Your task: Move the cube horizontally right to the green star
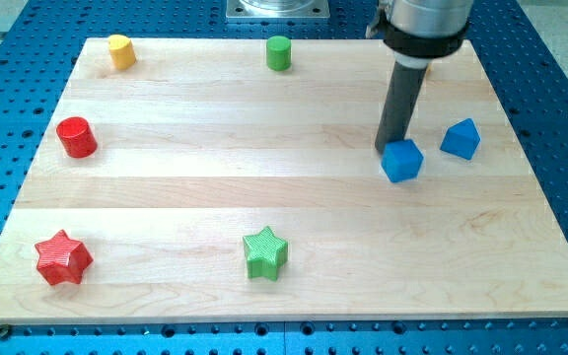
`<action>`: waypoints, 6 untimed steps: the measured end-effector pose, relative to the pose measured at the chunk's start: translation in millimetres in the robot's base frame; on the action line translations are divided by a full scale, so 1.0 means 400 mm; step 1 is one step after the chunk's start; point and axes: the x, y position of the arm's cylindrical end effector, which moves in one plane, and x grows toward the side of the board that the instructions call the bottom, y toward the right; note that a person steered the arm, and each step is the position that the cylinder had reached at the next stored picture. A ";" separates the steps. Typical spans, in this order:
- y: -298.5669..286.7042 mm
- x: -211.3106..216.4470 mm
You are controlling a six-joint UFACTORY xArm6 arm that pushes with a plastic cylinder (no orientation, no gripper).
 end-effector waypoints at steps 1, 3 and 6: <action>0.017 0.091; 0.037 0.256; 0.058 0.321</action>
